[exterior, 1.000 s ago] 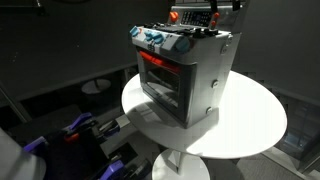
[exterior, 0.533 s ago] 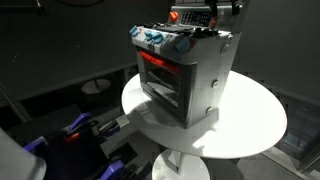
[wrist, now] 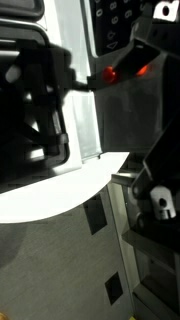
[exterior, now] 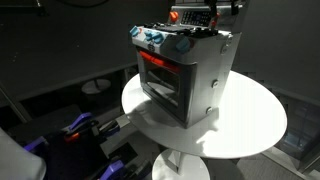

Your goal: Push the top right orange button on the cooker

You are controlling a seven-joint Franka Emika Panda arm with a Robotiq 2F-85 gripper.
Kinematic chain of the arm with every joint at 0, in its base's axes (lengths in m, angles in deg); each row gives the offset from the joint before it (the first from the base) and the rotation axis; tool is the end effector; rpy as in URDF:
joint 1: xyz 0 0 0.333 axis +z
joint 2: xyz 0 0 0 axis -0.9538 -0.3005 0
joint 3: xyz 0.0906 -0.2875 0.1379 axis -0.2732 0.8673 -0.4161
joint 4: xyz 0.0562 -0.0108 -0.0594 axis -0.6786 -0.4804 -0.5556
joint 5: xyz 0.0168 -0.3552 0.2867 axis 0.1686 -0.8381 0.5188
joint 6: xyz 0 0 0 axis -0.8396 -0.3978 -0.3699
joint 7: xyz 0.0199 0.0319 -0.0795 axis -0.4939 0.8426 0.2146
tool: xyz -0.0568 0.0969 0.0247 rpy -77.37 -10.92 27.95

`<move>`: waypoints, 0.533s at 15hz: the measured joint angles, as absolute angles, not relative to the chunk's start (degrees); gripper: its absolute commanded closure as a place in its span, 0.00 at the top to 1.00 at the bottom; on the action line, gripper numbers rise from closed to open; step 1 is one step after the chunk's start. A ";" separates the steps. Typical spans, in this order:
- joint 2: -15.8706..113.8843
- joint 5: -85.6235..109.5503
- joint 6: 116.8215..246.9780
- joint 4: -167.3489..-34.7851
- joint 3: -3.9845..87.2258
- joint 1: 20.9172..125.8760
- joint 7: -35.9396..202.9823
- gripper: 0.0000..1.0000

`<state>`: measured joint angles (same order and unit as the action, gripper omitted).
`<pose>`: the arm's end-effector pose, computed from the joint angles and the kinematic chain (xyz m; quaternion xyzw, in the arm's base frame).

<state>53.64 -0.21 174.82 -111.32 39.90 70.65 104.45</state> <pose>0.7011 -0.0586 0.4384 0.9693 -0.1854 0.1318 0.0937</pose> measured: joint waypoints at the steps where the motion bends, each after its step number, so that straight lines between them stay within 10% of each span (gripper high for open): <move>1: 53.50 -0.21 174.81 -111.11 40.01 70.77 104.43 1.00; 8: 52.70 -0.22 174.81 -110.15 40.53 71.26 103.93 1.00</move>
<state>52.70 -0.22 174.81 -110.15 40.53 71.26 103.93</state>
